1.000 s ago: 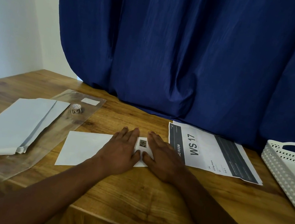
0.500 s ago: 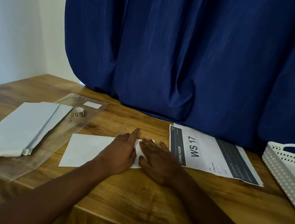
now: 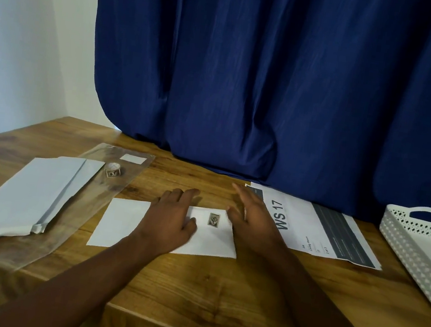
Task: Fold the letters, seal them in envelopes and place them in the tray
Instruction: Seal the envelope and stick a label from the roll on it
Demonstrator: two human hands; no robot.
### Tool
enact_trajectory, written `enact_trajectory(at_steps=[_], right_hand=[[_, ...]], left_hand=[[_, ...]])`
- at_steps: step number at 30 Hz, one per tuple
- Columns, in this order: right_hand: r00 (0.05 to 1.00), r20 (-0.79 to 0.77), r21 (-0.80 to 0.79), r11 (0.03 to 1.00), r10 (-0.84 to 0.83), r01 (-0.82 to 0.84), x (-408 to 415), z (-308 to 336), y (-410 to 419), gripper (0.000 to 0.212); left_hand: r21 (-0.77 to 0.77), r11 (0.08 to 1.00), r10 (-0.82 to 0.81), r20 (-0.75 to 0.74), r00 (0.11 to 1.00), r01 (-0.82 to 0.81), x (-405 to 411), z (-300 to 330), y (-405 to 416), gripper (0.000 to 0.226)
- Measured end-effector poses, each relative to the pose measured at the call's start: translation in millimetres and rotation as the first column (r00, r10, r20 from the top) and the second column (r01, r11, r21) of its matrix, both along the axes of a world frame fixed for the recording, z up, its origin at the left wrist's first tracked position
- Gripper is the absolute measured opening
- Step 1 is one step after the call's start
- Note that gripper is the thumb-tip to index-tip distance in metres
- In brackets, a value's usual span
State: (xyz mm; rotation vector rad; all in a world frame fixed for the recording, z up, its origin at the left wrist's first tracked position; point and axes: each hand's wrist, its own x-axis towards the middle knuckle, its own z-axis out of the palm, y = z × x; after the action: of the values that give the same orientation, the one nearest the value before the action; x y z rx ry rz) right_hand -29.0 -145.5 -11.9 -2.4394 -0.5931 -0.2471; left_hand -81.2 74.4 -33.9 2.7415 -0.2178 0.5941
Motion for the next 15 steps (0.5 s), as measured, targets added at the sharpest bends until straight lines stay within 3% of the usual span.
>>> enact_trajectory(at_steps=[5, 8, 15], right_hand=[[0.947, -0.269, 0.253, 0.962, 0.174, -0.105, 1.5, 14.8, -14.3, 0.043], [0.91, -0.322, 0.225, 0.955, 0.261, -0.195, -1.2, 20.2, -16.6, 0.032], [0.83, -0.409, 0.252, 0.921, 0.379, -0.296, -16.4, 26.0, -17.5, 0.029]], left_hand=[[0.002, 0.965, -0.261, 0.139, 0.955, 0.264, -10.3, 5.4, -13.4, 0.06], [0.068, 0.944, -0.33, 0.207, 0.921, 0.323, -12.8, 7.9, -18.8, 0.055], [0.095, 0.915, -0.401, 0.294, 0.868, 0.391, -16.8, 7.1, -23.2, 0.044]])
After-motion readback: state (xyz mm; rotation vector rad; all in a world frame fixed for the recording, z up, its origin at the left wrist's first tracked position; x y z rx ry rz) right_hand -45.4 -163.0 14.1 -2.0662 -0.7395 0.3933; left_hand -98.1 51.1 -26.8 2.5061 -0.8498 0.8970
